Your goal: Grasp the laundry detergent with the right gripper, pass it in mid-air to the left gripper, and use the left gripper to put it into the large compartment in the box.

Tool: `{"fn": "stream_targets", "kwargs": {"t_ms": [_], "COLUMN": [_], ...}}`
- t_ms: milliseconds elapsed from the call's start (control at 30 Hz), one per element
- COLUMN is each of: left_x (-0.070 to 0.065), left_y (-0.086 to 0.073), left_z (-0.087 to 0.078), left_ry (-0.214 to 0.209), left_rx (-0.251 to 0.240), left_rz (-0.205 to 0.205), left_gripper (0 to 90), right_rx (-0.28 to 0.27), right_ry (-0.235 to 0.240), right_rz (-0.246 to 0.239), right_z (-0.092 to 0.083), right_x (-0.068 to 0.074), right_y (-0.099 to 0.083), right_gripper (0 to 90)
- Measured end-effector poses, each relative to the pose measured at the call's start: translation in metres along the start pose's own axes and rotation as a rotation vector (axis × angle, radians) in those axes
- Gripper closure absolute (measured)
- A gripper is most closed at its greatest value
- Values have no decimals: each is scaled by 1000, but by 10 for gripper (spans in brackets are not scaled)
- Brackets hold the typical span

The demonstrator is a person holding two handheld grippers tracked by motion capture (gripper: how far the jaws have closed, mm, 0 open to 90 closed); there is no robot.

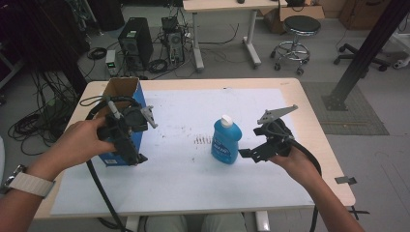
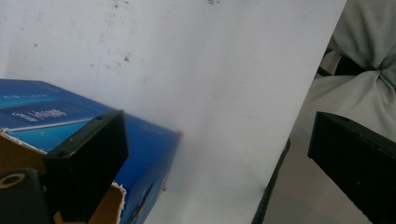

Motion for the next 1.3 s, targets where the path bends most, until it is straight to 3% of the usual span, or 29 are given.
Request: {"fn": "stream_targets", "kwargs": {"t_ms": [733, 1300], "left_x": [1, 1], "left_y": [0, -1], "left_z": [1, 2], "left_ry": [-2, -4], "left_rx": [-4, -7], "left_rz": [-1, -5], "left_gripper": [58, 58], "right_rx": [-80, -131], "right_ry": [6, 20], "right_rz": [10, 19], "right_z": [9, 30], "right_x": [-2, -9], "right_y": [-9, -14], "right_gripper": [38, 39]}}
Point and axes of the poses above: each handheld gripper's, and its own axes: z roughly forward along the jaws, y roughly out of its top, x roughly to its left, the point moved 1 cm from there along z, roughly forward along the jaws, and after that the axes turned 4 degrees about y, right-handed, at the moved point
